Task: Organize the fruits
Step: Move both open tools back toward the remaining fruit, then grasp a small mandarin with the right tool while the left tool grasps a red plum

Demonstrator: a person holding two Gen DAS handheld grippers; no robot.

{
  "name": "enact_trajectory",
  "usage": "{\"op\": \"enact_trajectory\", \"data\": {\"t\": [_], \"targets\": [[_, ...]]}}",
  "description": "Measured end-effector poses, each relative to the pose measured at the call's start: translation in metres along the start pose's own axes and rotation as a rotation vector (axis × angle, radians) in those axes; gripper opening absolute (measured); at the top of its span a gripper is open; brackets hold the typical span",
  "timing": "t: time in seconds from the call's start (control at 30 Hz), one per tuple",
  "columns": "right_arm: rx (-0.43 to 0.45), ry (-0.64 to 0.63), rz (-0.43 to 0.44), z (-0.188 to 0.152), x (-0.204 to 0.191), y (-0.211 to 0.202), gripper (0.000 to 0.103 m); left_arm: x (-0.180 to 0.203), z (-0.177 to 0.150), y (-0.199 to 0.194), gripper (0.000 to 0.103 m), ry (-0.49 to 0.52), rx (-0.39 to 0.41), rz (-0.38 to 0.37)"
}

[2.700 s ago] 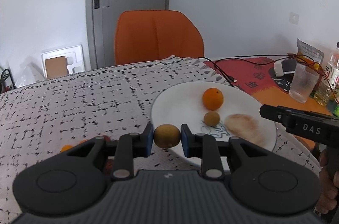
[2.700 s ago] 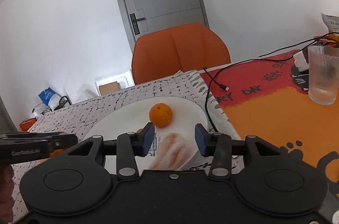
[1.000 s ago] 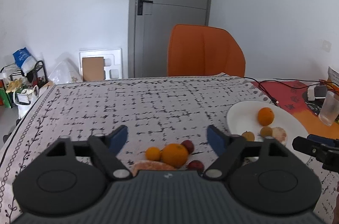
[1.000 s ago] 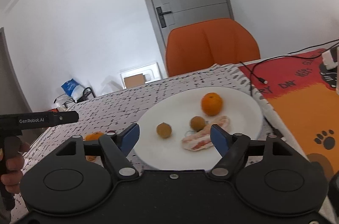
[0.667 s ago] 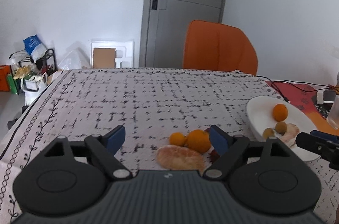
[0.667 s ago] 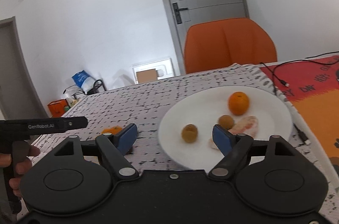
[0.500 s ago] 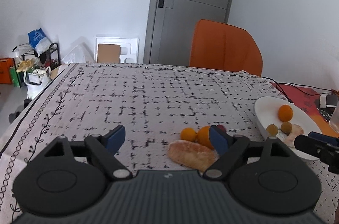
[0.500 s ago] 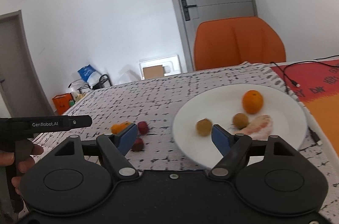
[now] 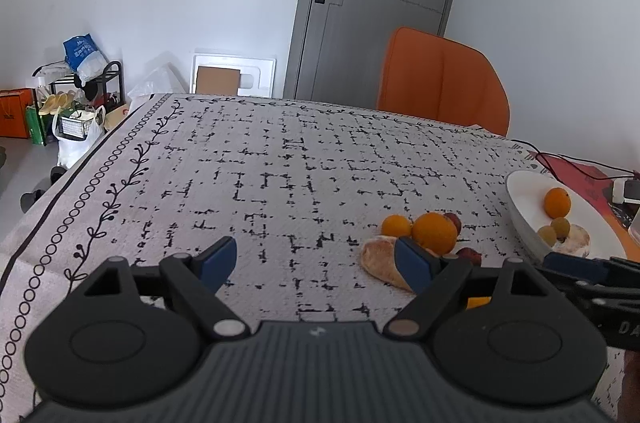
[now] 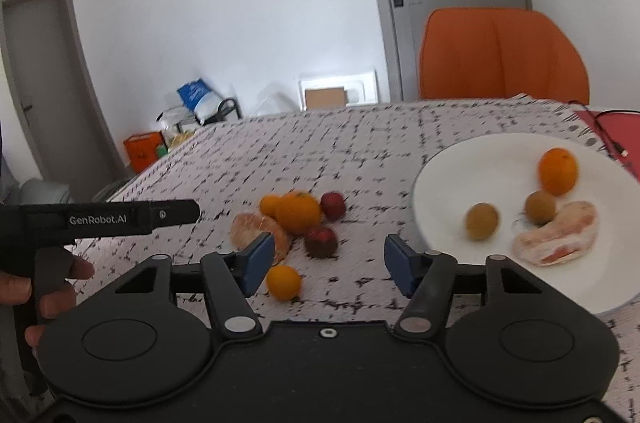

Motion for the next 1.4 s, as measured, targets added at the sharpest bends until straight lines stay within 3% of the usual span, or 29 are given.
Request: {"op": "enact_trajectory", "data": {"t": [0.27,0.37,1.0,1.4], "targets": [[-0.075,-0.038,0.022,-0.010,-0.015,0.017,0.056,-0.013,-0.009,0.000,0.085,-0.013,-0.025,0.015],[-0.134,-0.055,0.030,-0.016,-0.019,0.029,0.022,-0.014,-0.009,0.000,0.085,-0.009,-0.030,0.006],[-0.014,-0.014,-0.037,0.011,0.014,-0.008,0.022,0.038,0.004,0.006,0.080,0.086,0.015,-0.064],[0.032,0.042,-0.095,0.015,0.054,-0.027,0.022,0.078,0.007,0.018,0.057,0.142,-0.006,-0.139]]}}
Point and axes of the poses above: each gripper's, at about its wrist camera, not at the fingertips, and y roughly the way its jaws point, x to its right, z to its top, the point moved 2 cm from there along y, roughly the way its jaws point, and after that the axes turned 6 degrees about y, right-handed, at the moved point
